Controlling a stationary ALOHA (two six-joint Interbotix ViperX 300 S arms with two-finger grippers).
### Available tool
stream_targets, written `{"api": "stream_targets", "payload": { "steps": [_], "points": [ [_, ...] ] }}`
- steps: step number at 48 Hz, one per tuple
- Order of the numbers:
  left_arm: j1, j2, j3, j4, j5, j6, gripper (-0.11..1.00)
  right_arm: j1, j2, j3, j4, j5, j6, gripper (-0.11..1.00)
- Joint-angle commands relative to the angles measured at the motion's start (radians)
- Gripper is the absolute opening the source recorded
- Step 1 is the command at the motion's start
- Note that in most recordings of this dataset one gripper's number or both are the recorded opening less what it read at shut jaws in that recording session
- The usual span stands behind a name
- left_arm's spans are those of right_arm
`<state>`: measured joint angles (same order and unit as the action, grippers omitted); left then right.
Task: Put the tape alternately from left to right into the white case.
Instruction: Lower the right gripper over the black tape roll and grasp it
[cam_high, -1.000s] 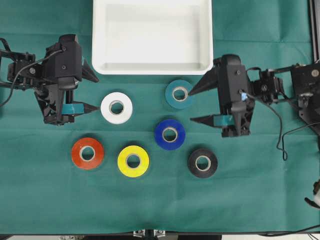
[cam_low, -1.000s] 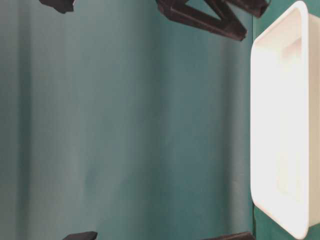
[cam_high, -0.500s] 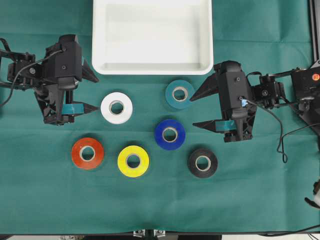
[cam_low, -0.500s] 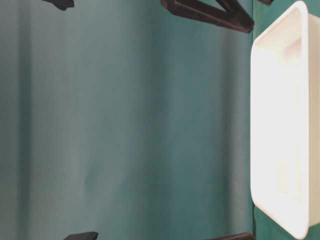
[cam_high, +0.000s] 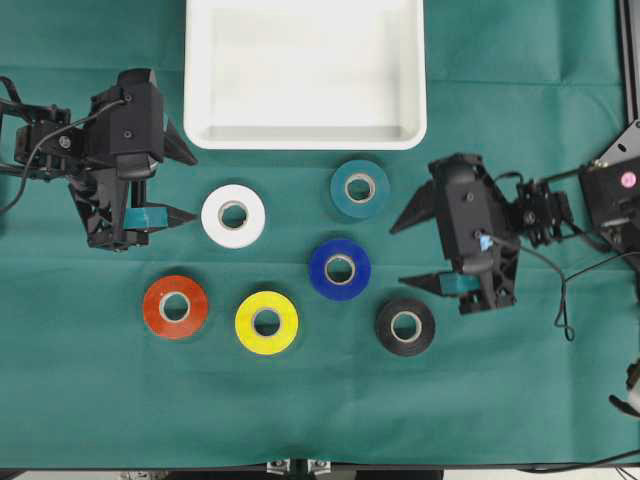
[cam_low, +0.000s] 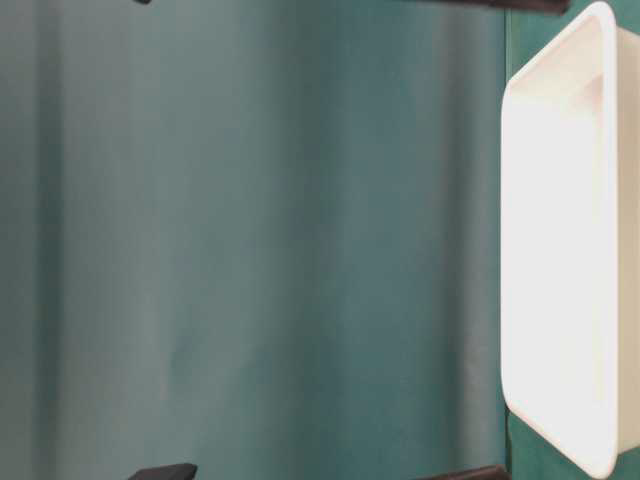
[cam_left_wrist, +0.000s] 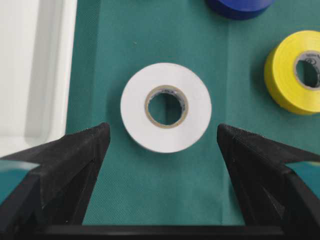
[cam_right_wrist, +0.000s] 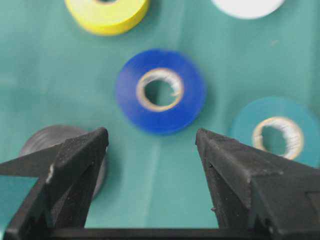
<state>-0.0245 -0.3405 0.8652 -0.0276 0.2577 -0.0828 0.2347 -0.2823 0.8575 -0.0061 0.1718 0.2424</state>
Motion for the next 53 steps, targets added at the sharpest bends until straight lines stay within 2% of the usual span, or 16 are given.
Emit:
{"api": "stream_targets", "payload": {
  "steps": [1,9,34,53],
  "points": [
    [-0.002,-0.006,-0.009,0.000,-0.005,0.000,0.61,0.023,0.002,-0.009,-0.002,0.006,0.032,0.81],
    [-0.002,-0.003,-0.009,0.000,-0.006,0.000,0.61,0.038,0.020,-0.011,-0.002,0.017,0.075,0.81],
    [-0.002,0.029,-0.017,0.000,-0.009,0.000,0.61,0.072,0.092,-0.031,-0.002,0.012,0.083,0.81],
    [0.000,0.029,-0.018,0.000,-0.011,-0.002,0.61,0.103,0.172,-0.043,-0.002,0.008,0.158,0.81]
  ]
}}
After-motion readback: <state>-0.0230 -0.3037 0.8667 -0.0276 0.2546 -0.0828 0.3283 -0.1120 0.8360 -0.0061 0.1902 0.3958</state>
